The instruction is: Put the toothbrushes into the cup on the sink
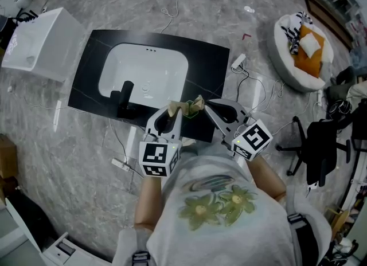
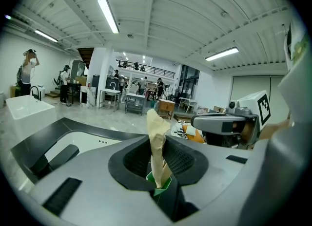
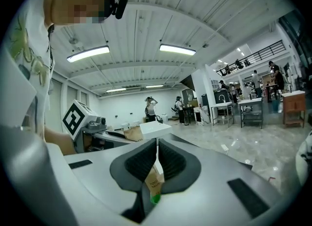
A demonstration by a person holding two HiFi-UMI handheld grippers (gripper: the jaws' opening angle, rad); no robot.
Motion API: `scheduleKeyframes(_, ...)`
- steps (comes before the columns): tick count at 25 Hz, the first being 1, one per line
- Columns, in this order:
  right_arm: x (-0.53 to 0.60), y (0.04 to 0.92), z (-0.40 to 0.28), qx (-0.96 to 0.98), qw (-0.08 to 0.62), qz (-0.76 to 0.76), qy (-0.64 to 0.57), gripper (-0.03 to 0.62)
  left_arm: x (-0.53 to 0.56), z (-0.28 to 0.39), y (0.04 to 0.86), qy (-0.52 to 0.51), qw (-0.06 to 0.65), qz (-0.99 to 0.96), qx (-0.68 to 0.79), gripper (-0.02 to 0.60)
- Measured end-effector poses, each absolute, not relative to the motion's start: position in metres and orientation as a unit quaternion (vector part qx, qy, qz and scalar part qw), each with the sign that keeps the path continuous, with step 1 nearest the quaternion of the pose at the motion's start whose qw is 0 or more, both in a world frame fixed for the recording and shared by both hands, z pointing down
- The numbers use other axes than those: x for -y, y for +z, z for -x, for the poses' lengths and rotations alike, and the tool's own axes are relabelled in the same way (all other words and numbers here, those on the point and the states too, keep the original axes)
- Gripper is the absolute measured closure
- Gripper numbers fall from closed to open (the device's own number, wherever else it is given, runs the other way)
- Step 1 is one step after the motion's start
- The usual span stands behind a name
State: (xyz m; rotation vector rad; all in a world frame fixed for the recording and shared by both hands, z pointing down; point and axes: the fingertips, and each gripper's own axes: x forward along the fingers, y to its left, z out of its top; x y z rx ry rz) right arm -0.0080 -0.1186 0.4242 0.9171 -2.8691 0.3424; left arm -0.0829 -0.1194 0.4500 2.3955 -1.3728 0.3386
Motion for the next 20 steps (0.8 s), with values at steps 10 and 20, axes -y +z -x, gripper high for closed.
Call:
scheduleKeyframes(10,0.125,0.43,0.007,0.944,0.06,-0.301,0.123,0.546,0.125,0.079,0.46,0.132,0.182,-0.847,0.481,0.492)
scheduleKeyframes(20,0.13,0.433,0.004,0.943,0.061,-0.303,0.122,0.546,0.126,0.072,0.473,0.152,0.179,-0.849,0.474,0.492)
